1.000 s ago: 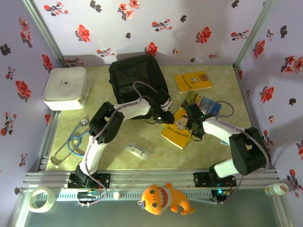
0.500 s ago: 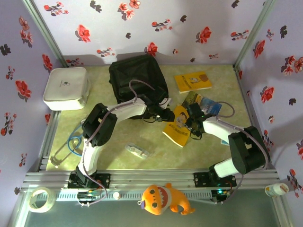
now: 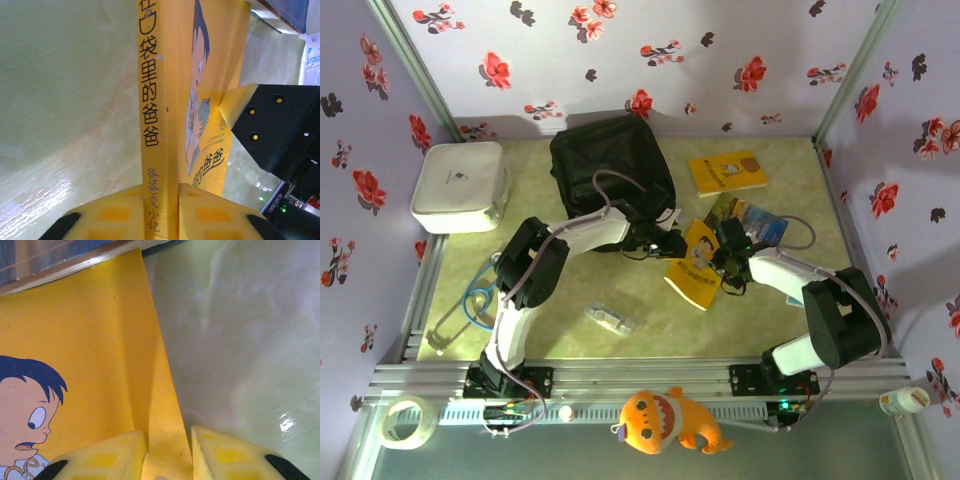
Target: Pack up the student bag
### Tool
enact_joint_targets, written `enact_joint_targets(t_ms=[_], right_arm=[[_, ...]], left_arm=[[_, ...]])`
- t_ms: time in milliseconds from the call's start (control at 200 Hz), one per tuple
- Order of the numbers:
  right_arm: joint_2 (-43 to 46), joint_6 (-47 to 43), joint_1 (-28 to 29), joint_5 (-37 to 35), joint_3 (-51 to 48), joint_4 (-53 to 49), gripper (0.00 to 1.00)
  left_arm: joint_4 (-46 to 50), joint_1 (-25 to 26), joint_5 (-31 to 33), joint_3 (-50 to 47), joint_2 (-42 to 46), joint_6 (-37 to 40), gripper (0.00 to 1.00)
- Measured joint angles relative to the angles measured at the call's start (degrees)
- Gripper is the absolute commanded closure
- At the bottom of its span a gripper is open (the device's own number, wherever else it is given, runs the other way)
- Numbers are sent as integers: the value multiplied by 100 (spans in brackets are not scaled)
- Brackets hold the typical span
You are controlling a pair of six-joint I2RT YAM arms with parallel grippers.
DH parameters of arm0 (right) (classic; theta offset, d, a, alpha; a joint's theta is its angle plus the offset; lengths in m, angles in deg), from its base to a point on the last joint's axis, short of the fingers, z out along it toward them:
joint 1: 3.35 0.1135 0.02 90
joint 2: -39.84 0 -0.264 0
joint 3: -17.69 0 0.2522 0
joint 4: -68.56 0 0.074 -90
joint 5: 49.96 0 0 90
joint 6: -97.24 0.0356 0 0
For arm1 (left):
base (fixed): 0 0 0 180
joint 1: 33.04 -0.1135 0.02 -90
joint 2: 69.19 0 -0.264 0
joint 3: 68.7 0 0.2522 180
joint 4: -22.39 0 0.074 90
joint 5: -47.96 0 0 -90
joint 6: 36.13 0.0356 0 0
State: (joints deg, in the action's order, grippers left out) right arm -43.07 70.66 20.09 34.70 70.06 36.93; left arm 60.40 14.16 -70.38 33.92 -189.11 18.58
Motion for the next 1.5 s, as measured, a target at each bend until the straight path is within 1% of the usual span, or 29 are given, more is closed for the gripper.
enact_joint_targets(t_ms=[95,215,265,390,525,610,760,800,855,965,1090,1195,1300,1495], right_arm=[[52,-42,2,24,0,28,59],[212,-177,7,116,0,107,46],[315,-173,7,160,0,168,44],[476,-192,-61,450,-2,511,36],[485,-184,-179,885,-28,1102,24],[485,-170,-208,1123,-44,1445,20],[446,-153,-210,1685,-44,2129,16],[376,-111,-208,1858,-44,2385,14],[262,-17,-208,2059,-44,2684,9],[55,254,-208,2369,-44,3239,1],[-96,577,-208,2645,-42,3858,1],[-210,898,-170,2876,37,4341,1],[-409,1296,-33,3008,299,4811,1],[-1001,2212,433,3071,815,5794,3]], left_arm=[[0,-9,11,-9,79,11,92],[26,-83,35,-79,350,68,98],[90,-138,48,-87,498,111,100],[387,-328,205,-87,861,254,100],[754,-638,498,-87,1248,420,100],[809,-907,726,-118,1510,437,100],[601,-1488,979,-461,2138,291,100],[474,-1639,1016,-570,2306,166,100],[243,-1832,1049,-730,2516,-28,100],[-365,-2124,1049,-1060,2800,-520,100],[-1248,-2417,922,-1554,2942,-1298,100],[-1825,-2557,885,-1893,2946,-1902,100],[-2269,-2583,881,-2063,2946,-2437,100],[-3283,-2583,879,-2277,2940,-3309,100]])
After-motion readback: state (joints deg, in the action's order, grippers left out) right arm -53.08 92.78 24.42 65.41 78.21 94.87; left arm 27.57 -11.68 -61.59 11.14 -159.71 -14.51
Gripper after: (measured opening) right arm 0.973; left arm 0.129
